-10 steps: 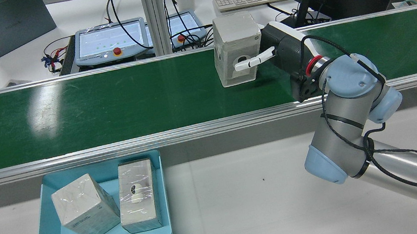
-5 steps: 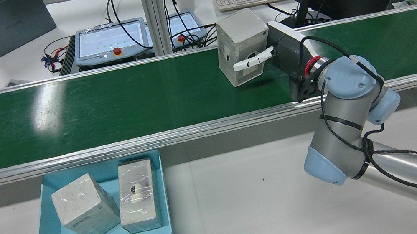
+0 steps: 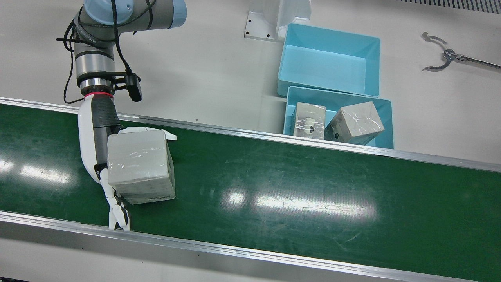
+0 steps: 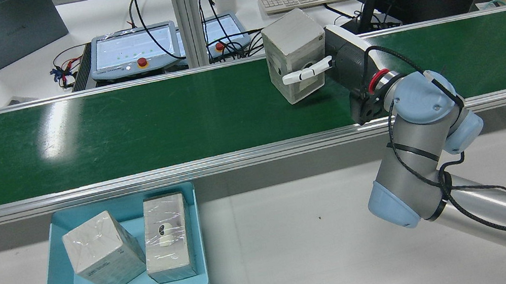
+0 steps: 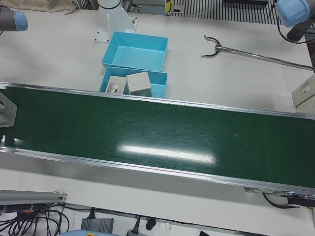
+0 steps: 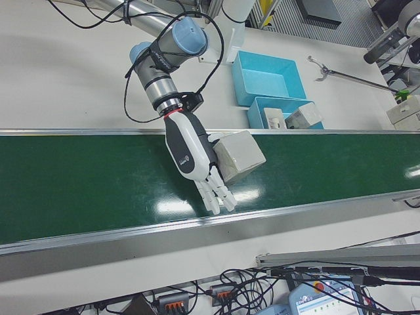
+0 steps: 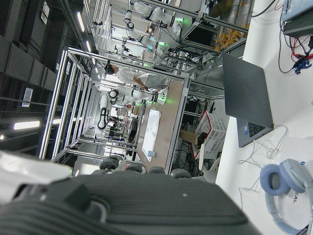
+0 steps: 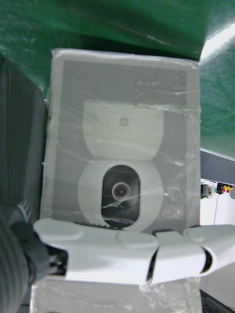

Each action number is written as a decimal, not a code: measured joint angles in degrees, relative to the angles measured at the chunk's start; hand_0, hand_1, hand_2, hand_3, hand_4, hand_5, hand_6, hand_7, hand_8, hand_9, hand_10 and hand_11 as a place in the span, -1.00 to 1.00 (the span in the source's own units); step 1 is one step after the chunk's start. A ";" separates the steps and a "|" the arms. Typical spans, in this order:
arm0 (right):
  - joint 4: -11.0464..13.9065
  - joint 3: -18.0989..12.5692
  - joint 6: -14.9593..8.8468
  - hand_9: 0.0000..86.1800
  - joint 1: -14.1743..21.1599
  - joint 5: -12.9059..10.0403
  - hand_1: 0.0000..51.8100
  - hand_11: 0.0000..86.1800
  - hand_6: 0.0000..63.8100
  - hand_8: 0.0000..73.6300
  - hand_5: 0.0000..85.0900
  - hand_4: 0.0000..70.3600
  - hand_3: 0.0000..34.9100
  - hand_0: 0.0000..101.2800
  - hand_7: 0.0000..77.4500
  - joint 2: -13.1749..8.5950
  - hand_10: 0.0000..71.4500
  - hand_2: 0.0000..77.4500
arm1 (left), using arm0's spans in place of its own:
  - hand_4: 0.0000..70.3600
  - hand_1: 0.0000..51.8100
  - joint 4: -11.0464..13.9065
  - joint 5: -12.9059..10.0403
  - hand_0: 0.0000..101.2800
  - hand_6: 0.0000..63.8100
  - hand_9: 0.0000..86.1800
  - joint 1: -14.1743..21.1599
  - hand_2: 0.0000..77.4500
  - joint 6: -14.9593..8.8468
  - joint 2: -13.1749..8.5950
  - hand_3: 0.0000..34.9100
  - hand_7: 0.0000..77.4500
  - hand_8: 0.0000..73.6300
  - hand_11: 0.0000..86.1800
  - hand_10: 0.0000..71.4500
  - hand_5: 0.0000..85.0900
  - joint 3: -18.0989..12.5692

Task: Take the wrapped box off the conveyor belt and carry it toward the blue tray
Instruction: 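Close the right hand fingers around the wrapped box on the belt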

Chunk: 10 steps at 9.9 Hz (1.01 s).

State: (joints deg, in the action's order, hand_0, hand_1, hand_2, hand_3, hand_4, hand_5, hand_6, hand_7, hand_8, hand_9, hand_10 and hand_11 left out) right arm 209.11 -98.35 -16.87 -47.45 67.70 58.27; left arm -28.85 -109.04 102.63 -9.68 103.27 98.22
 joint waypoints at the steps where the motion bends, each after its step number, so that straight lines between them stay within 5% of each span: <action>1: 0.02 0.00 0.00 -0.97 0.03 -0.10 -0.39 -0.95 -1.00 -1.00 -0.82 -1.00 -0.97 -0.07 -1.00 0.03 -1.00 -0.59 | -1.00 -1.00 0.00 0.00 -1.00 -1.00 -1.00 0.00 -0.99 0.00 0.00 -1.00 -1.00 -1.00 -1.00 -0.98 -0.97 0.00; 10: 0.14 -0.66 0.75 -0.97 0.36 -0.10 -0.39 -0.94 -1.00 -1.00 -0.82 -1.00 -0.98 -0.08 -1.00 0.08 -1.00 -0.59 | -1.00 -1.00 0.00 0.00 -1.00 -1.00 -1.00 0.00 -0.99 0.00 0.00 -1.00 -1.00 -1.00 -1.00 -1.00 -0.97 0.00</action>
State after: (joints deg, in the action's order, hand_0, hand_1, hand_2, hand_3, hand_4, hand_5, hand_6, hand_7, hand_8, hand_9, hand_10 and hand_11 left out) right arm 209.25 -99.01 -16.12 -47.09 67.61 58.35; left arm -28.85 -109.04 102.63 -9.68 103.27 98.22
